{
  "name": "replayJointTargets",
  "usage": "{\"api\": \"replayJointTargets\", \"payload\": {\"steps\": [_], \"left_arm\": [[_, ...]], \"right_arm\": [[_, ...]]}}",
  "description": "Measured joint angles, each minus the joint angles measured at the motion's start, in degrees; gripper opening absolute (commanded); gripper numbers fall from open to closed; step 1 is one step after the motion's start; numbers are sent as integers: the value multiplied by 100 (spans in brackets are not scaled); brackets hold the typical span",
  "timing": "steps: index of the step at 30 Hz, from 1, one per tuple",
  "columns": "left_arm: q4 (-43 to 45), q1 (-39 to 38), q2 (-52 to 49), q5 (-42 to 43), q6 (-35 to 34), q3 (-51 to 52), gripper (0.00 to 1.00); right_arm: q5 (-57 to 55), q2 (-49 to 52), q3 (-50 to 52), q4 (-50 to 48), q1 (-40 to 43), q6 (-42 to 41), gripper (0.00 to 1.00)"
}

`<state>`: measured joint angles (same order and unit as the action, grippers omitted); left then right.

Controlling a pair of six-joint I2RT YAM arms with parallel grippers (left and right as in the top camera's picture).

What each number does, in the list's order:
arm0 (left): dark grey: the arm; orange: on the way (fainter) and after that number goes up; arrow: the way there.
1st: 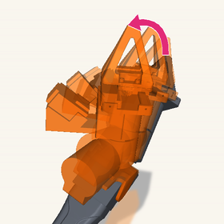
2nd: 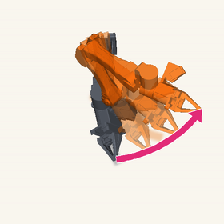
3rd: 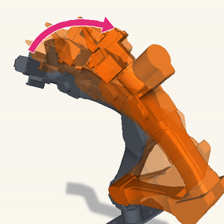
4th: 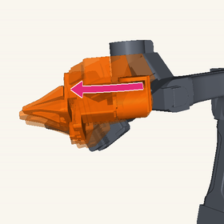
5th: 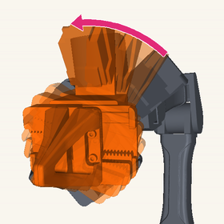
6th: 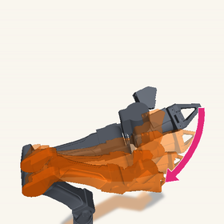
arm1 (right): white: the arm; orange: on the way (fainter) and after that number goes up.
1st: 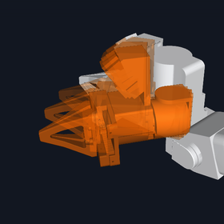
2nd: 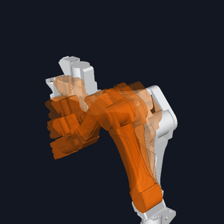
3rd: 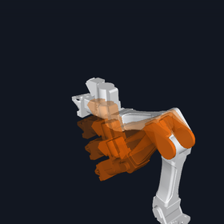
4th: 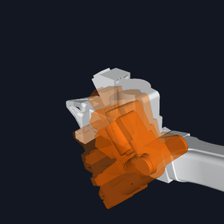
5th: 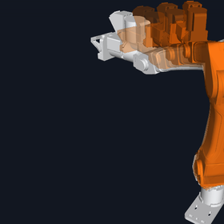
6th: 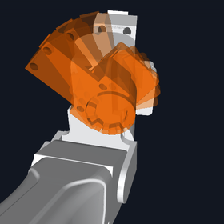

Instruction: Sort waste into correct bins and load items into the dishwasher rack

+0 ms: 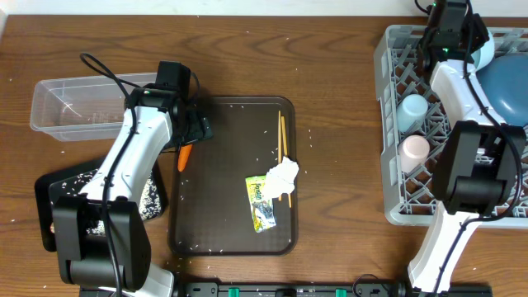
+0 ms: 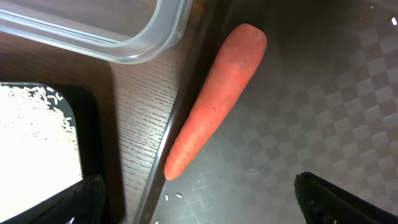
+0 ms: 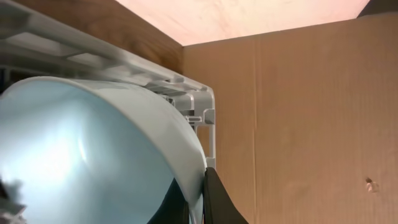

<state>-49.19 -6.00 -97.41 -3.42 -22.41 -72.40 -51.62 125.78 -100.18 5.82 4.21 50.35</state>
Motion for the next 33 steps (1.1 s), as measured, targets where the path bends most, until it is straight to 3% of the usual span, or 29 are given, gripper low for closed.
{"api": "replayJointTargets", "payload": {"steps": [2, 3, 6, 8, 10, 18, 22, 26, 29, 33], "left_arm": [[0, 0, 0, 2, 2, 0, 98], [0, 0, 0, 0, 0, 0, 98], [0, 0, 0, 2, 2, 0, 98], [0, 0, 0, 2, 2, 0, 98], [0, 0, 0, 2, 0, 0, 98], [0, 0, 0, 0, 0, 0, 98], [4, 0, 0, 0, 2, 0, 98], [-2, 0, 0, 2, 0, 0, 98], [0, 0, 0, 0, 2, 0, 98], [-2, 0, 0, 2, 0, 0, 98]], "right_arm": [[-101, 0, 0, 46, -46, -2, 2], [-136, 2, 0, 52, -70, -4, 8], [-155, 28, 4, 85, -221, -94, 38], [-179, 81, 22, 105, -450, -79, 52], [-208, 129, 31, 116, -688, -136, 60], [-562, 149, 72, -240, -1631, -138, 64], [-953, 146, 83, -984, -1810, -138, 65], [-1215, 55, 83, -1130, -1875, -260, 68], [-1150, -264, 87, -494, -1954, -667, 68], [-404, -907, 85, 1047, -2175, -1650, 70]]}}
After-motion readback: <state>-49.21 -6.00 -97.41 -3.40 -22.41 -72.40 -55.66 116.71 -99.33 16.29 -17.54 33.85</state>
